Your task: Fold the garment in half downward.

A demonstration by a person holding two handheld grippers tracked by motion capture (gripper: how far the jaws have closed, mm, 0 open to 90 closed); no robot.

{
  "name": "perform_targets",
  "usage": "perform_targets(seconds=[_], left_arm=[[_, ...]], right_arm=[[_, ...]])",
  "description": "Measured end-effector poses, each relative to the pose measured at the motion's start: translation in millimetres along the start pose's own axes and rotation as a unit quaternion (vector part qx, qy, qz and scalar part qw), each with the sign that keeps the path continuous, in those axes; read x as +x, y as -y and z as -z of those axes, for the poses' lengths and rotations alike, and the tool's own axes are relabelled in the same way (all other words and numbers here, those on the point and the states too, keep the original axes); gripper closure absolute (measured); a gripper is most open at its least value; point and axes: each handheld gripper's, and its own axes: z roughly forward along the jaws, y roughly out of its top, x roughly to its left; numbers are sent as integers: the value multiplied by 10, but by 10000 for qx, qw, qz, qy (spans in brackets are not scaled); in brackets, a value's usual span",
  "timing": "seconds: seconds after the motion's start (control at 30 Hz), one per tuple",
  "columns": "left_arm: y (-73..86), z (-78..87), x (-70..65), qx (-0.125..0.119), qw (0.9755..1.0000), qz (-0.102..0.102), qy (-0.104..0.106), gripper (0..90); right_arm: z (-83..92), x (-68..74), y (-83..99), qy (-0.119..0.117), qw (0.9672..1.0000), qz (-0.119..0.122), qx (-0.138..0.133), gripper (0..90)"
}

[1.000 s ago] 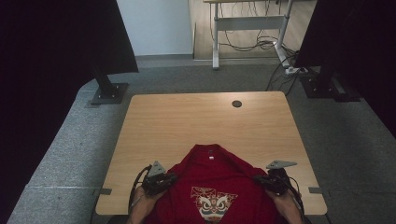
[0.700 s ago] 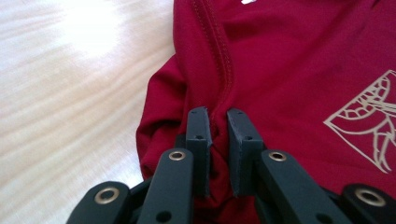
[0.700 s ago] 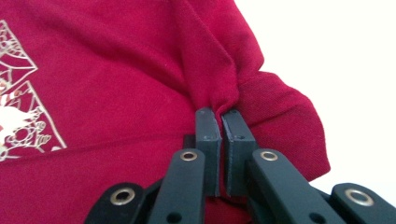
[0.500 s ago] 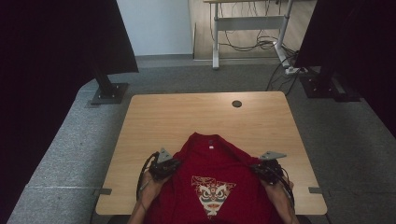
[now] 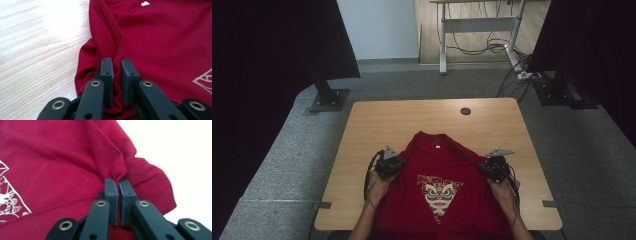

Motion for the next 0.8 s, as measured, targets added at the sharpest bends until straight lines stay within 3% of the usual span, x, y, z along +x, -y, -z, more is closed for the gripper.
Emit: perform_targets(seconds=[0.03,0.07,0.1,0.13,0.17,0.2,0.23,0.27,0.3,0.33,0.37,0.47,0.5,0.53,0.57,0.6,0.63,0.67,0.7,0.73,0.8], left_arm=[[-21,128,1,-237,9996,-8,-154,813],[-21,128,1,-237,9996,-8,-154,815],[-51,306,18,-509,9985,94,-195,815],[-51,306,18,-509,9985,94,-195,815],[-51,306,18,-509,9985,94,-195,815],[-58,541,-1,-757,9969,116,-167,815],[-27,687,-39,-841,9963,83,-138,814],[-27,687,-39,-841,9963,83,-138,813],[-27,687,-39,-841,9963,83,-138,813],[103,882,-123,-891,9960,104,18,813],[163,930,-155,-883,9960,108,68,808],[228,969,-188,-859,9962,100,126,805],[449,1018,-301,-607,9975,100,349,805],[449,1018,-301,-607,9975,100,349,791],[515,1008,-337,-471,9981,76,387,791],[515,1008,-337,-471,9981,76,387,784],[602,963,-384,-247,9987,46,449,784],[602,963,-384,-247,9987,46,449,776],[602,963,-384,-247,9987,46,449,776],[680,853,-428,61,9991,-152,390,776],[665,823,-414,63,9992,-178,361,775]], right_arm=[[39,3,-2,25,9999,34,-95,865],[39,3,-2,25,9999,34,-95,865],[158,7,-5,-4,9994,-9,-341,866],[158,7,-5,-4,9994,-9,-341,866],[304,20,-17,-28,9985,1,-541,866],[304,20,-17,-28,9985,1,-541,866],[495,60,-9,-69,9976,61,-692,866],[495,60,-9,-69,9976,61,-692,866],[608,101,29,-121,9972,89,-728,866],[608,101,29,-121,9972,89,-728,866],[745,171,162,-236,9972,117,-695,865],[793,194,288,-333,9977,63,-592,865],[793,194,288,-333,9977,63,-592,865],[793,194,288,-333,9977,63,-592,865],[812,199,510,-636,9972,-172,-349,863],[812,199,510,-636,9972,-172,-349,863],[797,205,575,-700,9970,-216,-243,858],[797,205,575,-700,9970,-216,-243,858],[758,217,656,-690,9973,-232,-75,858],[758,217,656,-690,9973,-232,-75,839],[686,226,716,-636,9978,-186,89,830]])
